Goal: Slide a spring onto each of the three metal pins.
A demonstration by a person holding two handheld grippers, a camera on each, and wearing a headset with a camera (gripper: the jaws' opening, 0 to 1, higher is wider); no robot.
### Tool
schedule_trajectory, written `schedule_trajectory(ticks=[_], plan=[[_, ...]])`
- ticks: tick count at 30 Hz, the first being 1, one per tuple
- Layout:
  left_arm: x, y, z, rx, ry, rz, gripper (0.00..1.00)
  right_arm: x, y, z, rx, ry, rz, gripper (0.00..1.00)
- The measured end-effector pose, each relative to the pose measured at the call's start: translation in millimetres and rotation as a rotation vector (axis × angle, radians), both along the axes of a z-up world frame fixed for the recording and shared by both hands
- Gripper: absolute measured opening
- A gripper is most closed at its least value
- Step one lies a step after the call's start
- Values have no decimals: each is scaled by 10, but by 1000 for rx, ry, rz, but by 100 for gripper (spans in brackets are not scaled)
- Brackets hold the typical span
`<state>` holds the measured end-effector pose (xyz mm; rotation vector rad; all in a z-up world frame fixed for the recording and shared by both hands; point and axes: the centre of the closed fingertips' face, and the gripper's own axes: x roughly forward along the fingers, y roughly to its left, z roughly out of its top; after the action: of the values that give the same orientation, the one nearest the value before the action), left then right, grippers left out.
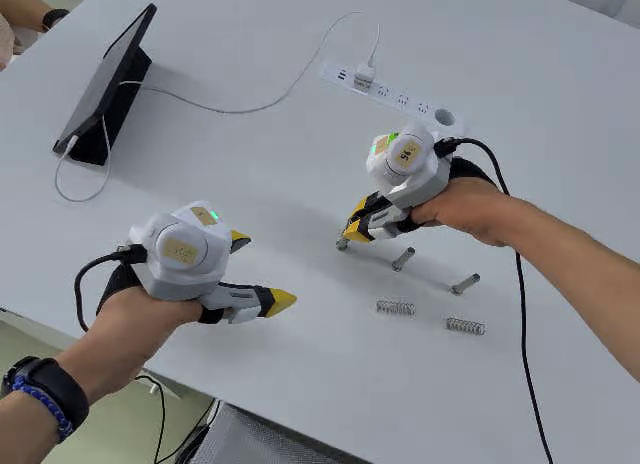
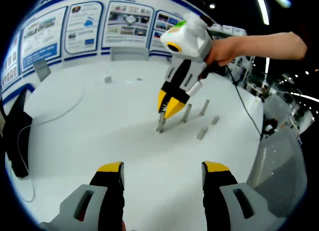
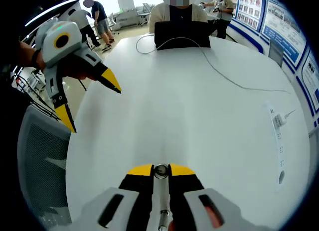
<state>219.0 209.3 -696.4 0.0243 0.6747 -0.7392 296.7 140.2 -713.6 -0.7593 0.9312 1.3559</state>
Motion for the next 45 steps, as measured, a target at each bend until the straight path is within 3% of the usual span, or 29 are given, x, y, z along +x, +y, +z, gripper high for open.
schedule_trajectory(ticks=[28,35,45], plan=[[0,32,-46,4,9,3,64,4,31,-280,-28,-4,16,14],[4,17,-41,-1,9,1,64,14,5,-254,-30,-13,19,25],[2,-48,-16,-5,6,-19,64,67,-103,-70,2,-49,-38,41]])
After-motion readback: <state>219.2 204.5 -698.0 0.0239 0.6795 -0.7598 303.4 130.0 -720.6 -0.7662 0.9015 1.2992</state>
